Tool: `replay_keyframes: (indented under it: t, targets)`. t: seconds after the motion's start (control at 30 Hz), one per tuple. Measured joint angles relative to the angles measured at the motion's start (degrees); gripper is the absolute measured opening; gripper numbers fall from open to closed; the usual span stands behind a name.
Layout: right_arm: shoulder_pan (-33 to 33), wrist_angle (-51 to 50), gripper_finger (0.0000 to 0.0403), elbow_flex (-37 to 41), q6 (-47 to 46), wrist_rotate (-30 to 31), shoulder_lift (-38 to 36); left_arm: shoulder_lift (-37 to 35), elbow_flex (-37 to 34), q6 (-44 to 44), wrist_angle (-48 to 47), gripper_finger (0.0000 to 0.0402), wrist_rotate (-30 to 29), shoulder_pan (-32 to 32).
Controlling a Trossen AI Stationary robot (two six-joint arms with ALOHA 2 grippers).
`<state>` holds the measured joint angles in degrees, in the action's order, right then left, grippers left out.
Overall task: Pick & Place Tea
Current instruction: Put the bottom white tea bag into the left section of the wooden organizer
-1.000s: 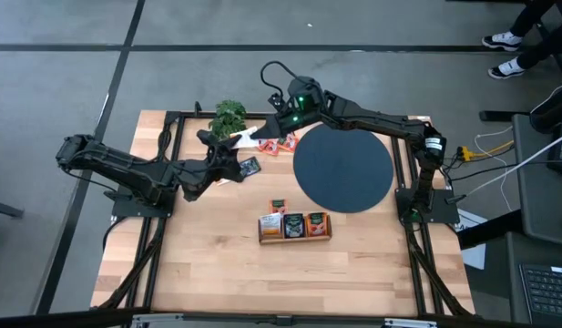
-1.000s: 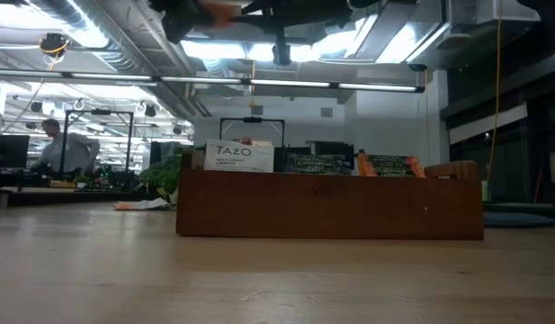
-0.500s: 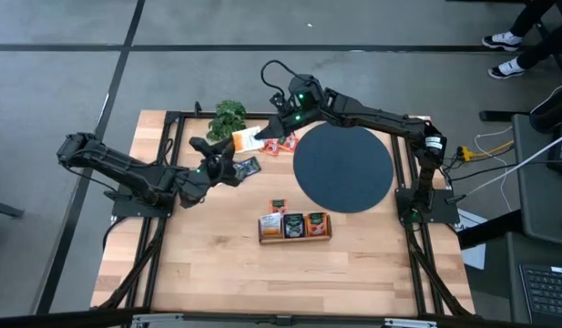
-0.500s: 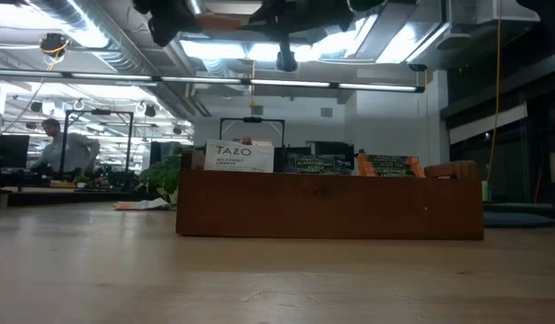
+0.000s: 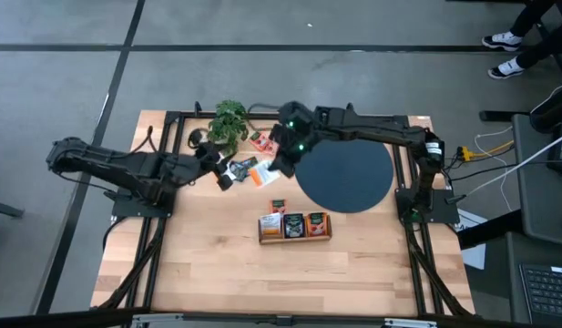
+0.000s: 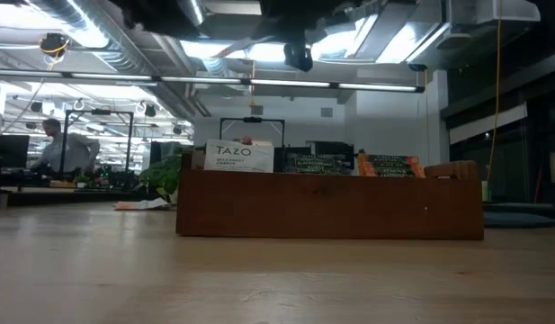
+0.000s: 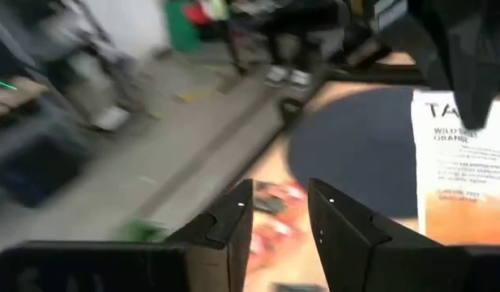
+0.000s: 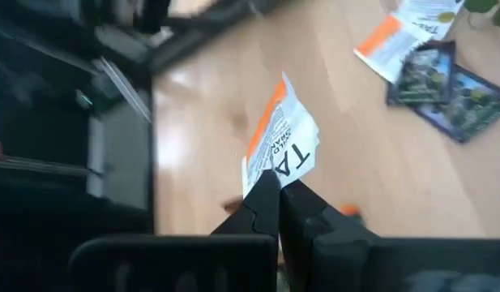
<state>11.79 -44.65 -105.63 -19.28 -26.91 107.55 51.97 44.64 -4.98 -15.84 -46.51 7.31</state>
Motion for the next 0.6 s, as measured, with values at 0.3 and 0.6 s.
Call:
replay_keyframes:
  t: [0.3, 0.6]
  targets:
    - [-8.62, -7.82, 0.0, -0.28, 7.87, 11.93, 0.0, 0.44, 0.0, -15.73, -1.23, 0.0106, 36.41, -13.78]
    - [-14.26, -10.8, 0.0, -0.26, 11.07, 21.52, 1.03, 0.47, 0.0, -27.21, -1.22, 0.0106, 59.06, -21.73]
